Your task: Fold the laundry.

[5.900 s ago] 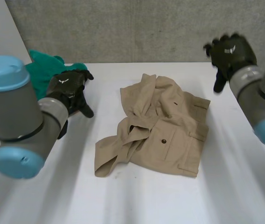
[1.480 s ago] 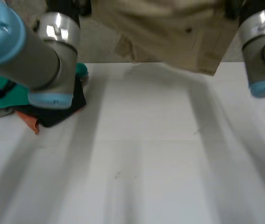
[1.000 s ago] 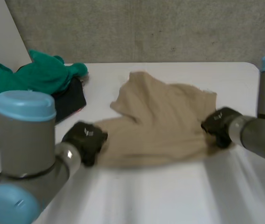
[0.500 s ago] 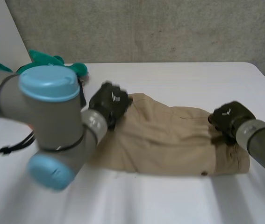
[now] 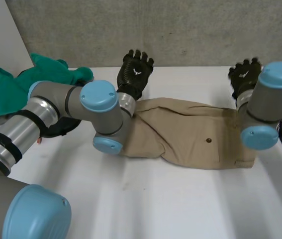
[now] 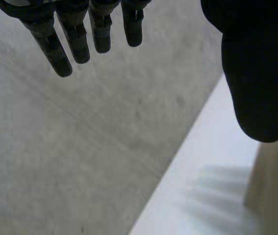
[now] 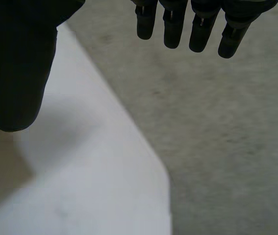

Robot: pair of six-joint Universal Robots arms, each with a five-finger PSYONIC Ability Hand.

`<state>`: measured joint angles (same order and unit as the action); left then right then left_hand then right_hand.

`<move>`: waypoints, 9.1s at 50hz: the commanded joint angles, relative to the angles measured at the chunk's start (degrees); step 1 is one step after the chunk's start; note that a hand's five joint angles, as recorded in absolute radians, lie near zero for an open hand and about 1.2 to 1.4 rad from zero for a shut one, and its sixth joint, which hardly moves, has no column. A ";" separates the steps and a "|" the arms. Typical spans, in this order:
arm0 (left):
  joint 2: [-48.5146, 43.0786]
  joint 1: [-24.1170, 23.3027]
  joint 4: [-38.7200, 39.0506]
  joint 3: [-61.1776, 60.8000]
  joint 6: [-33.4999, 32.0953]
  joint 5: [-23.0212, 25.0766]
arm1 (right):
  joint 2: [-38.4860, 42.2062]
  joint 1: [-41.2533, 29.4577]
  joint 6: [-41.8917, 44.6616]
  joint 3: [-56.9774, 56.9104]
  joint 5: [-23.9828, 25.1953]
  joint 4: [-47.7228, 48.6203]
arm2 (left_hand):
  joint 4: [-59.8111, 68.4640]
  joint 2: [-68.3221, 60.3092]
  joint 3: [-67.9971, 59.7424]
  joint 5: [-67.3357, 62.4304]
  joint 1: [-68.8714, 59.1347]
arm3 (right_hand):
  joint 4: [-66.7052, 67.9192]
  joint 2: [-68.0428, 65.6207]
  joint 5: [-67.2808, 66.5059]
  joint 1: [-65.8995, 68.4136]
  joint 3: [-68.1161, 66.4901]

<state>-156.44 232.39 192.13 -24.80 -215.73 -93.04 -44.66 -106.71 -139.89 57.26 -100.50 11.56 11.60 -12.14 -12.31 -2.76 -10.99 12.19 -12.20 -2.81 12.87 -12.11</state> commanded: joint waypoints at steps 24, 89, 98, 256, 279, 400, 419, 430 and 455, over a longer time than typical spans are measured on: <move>31.99 -0.36 1.94 -48.50 11.82 0.14 | -21.00 10.38 -14.80 41.35 19.64 -6.73 | -1.60 2.14 2.31 2.76 0.99 | 15.54 -15.54 -14.93 14.86 -15.62; 16.61 -6.86 -14.75 -25.04 20.78 0.85 | -19.60 2.47 -32.38 21.50 30.89 -12.86 | -1.56 2.09 2.26 2.71 0.94 | -2.19 2.20 2.81 -2.87 2.11; 12.65 -6.24 -25.30 -23.62 24.83 -4.25 | -2.36 2.39 -28.52 8.40 30.72 -26.05 | -1.56 2.09 2.26 2.71 0.94 | -2.19 2.20 2.81 -2.87 2.11; 49.65 6.94 -6.41 -35.84 28.43 9.19 | -38.30 8.80 -13.66 46.63 25.71 9.18 | 68.40 -67.86 -67.69 -67.24 -69.01 | -2.19 2.20 2.81 -2.87 2.11; 34.87 6.32 -22.32 -44.54 30.28 -1.43 | -30.84 8.80 -14.19 40.48 25.97 -2.32 | 7.03 -6.50 -6.33 -5.88 -7.65 | -2.19 2.20 2.81 -2.87 2.11; 36.74 1.05 -3.51 -66.00 50.67 -3.54 | -22.57 1.77 -10.23 41.35 25.88 -11.65 | 20.48 -19.95 -19.78 -19.33 -21.10 | 67.81 -67.80 -67.19 67.13 -67.89; 23.11 -2.99 -4.13 -52.02 51.20 -19.36 | -29.42 1.86 -4.35 51.11 26.50 -11.91 | 37.05 -36.52 -36.35 -35.90 -37.67 | 67.81 -67.80 -67.19 67.13 -67.89; 29.78 -0.71 -5.54 -53.07 50.23 -22.80 | -35.58 1.86 6.65 45.14 26.41 -19.73 | 68.40 -67.86 -67.69 -67.24 -69.01 | -2.19 2.20 2.81 -2.87 2.11; 47.89 -0.44 -5.71 -58.17 30.11 -11.11 | 10.99 -2.53 -7.77 -18.66 33.88 -35.46 | 68.40 -67.86 -67.69 -67.24 -69.01 | -2.19 2.20 2.81 -2.87 2.11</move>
<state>-109.84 232.05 186.43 -83.33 -183.66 -104.55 -46.82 -107.00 -147.13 52.24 -67.44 -19.58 68.73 -67.45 -67.23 -52.36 -63.29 12.07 -12.16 -2.72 12.88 -12.10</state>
